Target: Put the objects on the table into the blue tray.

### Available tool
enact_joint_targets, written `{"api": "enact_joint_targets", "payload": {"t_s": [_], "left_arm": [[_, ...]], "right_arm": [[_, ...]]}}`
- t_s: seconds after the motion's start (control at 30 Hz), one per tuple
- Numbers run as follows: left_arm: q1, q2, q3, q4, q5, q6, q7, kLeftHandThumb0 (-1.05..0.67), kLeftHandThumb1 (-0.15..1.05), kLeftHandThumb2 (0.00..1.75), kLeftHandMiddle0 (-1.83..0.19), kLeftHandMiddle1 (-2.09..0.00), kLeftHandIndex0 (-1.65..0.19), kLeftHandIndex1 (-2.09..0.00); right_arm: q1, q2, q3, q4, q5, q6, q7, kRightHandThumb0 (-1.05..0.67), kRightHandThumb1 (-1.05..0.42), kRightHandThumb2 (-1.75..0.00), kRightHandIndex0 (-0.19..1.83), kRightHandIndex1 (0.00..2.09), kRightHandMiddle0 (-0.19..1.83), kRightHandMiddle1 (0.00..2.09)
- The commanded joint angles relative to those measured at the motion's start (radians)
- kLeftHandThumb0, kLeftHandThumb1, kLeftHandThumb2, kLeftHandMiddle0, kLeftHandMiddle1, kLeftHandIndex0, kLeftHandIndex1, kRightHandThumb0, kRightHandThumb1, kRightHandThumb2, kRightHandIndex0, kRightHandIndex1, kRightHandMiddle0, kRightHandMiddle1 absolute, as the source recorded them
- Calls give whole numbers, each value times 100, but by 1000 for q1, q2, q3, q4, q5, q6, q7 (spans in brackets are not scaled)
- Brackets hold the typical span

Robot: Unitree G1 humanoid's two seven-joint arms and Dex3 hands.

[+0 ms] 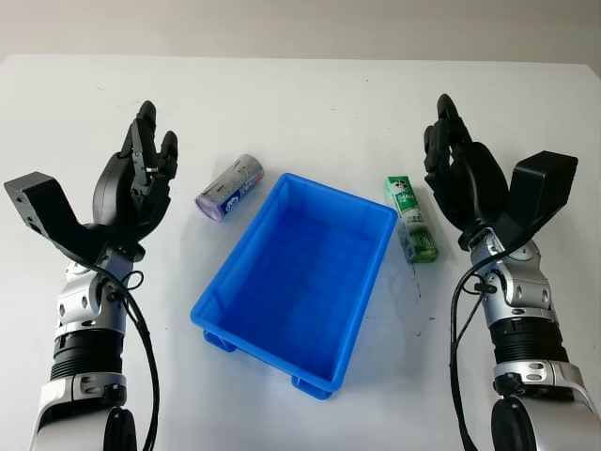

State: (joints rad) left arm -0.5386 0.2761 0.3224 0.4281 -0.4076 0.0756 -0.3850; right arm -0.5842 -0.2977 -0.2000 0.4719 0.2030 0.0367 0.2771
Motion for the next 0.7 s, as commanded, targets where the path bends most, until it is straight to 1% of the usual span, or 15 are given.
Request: {"api": "enact_joint_targets", "payload": {"t_s": [0.0, 0.23, 0.3, 0.33, 0.37, 0.4, 0.43, 0.47, 0.5, 0.53, 0.57, 0.67], "left_arm": [[-1, 9, 2, -15, 1, 1, 3, -78, 105, 67, 19, 0, 19, 0], [-10, 4, -3, -3, 4, -3, -1, -78, 105, 68, 19, 0, 19, 0], [-9, 4, -5, -4, 5, 0, 1, -78, 105, 68, 19, 0, 19, 0], [-8, 4, -5, -6, 5, 0, 3, -78, 105, 68, 19, 0, 19, 0], [-6, 5, -3, -8, 4, -1, 2, -78, 105, 67, 19, 0, 19, 0], [-6, 8, 0, -7, 0, -3, -3, -78, 105, 67, 19, 0, 19, 0], [-5, 9, 2, -6, -2, -3, -6, -78, 105, 67, 19, 0, 19, 0], [-6, 15, 4, -4, -4, -2, -12, -78, 105, 67, 19, 0, 19, 0], [-6, 19, 5, -4, -4, 0, -15, -78, 105, 67, 19, 0, 19, 0], [-7, 23, 6, -5, -5, 4, -18, -78, 105, 67, 19, 0, 19, 0], [-8, 26, 8, -7, -5, 7, -18, -78, 105, 66, 19, 0, 19, 0], [-13, 27, 6, -9, -2, 13, -17, -78, 105, 65, 19, 0, 19, 0]], "right_arm": [[3, 2, -1, -9, -1, -6, -1, -73, -105, -72, -19, 0, -19, 0], [2, -18, -1, -11, -9, -4, 6, -72, -105, -70, -19, 0, -19, 0], [-10, -49, -1, -12, -23, -28, 26, -71, -105, -66, -19, 0, -19, 0], [-23, -77, 4, -17, -43, -39, 35, -71, -105, -62, -19, 0, -19, 0], [-41, -119, 17, -11, -80, -78, 51, -69, -105, -56, -19, 0, -19, 0], [-66, -178, 45, 8, -154, -139, 49, -68, -105, -52, -19, 0, -19, 0], [-83, -216, 65, 24, -208, -186, 46, -70, -105, -47, -18, 1, -18, 1], [-121, -280, 91, 42, -273, -220, 56, -71, -104, -40, -17, 2, -17, 2], [-159, -347, 123, 53, -353, -247, 53, -72, -104, -27, -16, 3, -15, 3], [-198, -410, 154, 59, -431, -271, 50, -73, -102, -19, -14, 4, -13, 4], [-240, -467, 185, 80, -504, -313, 42, -72, -95, -10, -11, 6, -10, 6], [-365, -585, 281, 194, -687, -477, -14, -70, -85, -3, -8, 7, -2, 10]]}}
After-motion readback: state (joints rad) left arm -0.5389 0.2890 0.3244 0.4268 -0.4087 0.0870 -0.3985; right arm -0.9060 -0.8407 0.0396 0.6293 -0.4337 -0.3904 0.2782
